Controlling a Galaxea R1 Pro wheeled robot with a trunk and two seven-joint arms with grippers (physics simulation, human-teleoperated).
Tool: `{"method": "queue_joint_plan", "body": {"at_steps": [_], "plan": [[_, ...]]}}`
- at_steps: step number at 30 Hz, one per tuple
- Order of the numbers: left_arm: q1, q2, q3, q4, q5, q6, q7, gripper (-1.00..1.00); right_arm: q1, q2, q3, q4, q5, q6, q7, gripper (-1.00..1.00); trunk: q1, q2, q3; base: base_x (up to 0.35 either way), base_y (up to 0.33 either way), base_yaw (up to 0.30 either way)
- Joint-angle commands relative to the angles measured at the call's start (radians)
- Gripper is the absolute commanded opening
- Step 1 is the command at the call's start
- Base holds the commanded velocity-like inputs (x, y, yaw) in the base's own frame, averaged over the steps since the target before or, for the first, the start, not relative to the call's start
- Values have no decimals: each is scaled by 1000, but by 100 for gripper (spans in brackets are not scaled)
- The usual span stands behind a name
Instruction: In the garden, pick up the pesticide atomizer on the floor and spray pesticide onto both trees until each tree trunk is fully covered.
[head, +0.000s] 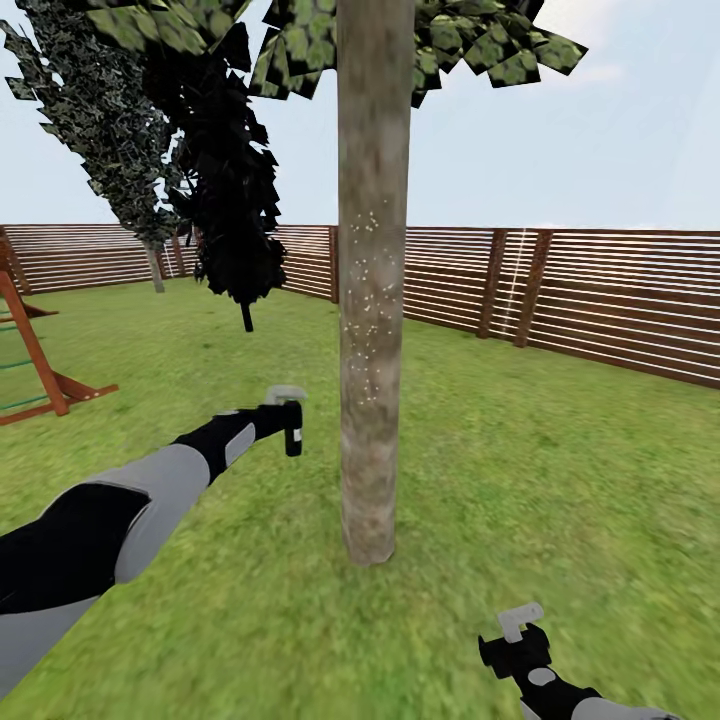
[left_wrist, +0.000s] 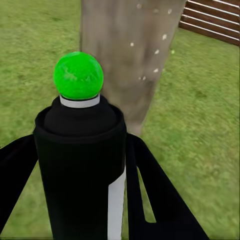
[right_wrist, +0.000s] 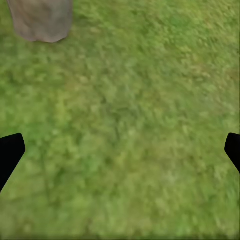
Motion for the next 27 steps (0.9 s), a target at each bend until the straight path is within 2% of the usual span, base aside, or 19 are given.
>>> {"method": "queue_joint_plan", "body": {"at_steps": [1, 5, 11, 15, 20, 23, 24, 27], "plan": [[0, -2, 3, 8, 1, -6, 0, -100, 0, 0, 0, 0, 0, 0, 0, 100, 0, 0, 0, -1, 0, 0], [25, -4, 4, 20, 1, -26, 0, -100, 0, 0, 0, 0, 0, 0, 0, 100, 0, 0, 0, 0, 0, 0], [30, -3, 8, 7, 8, -210, 2, -100, 0, -3, 0, 0, 0, 0, 0, 100, 0, 0, 0, 0, 0, 0], [36, -3, 9, 19, 5, -267, 0, -100, 0, -6, 0, -1, 0, 0, -1, 100, 0, 0, 0, 0, 0, 0], [124, -3, 10, 21, 4, -384, 0, -100, 0, -9, 0, -1, 0, 0, -1, 100, 0, 0, 0, 0, 0, 0], [202, -2, 10, 21, 4, -455, 0, -100, 0, -9, 0, -2, 0, 0, -1, 100, 0, 0, 0, 0, 0, 0], [234, -2, 10, 21, 4, -470, -4, -100, 0, -9, 0, -2, 0, 0, -1, 100, 0, 0, 0, 0, 0, 0], [280, -3, 9, 21, 4, -478, -31, -100, 0, -9, 0, -2, 0, 0, -1, 100, 0, 0, 0, 0, 0, 0]]}}
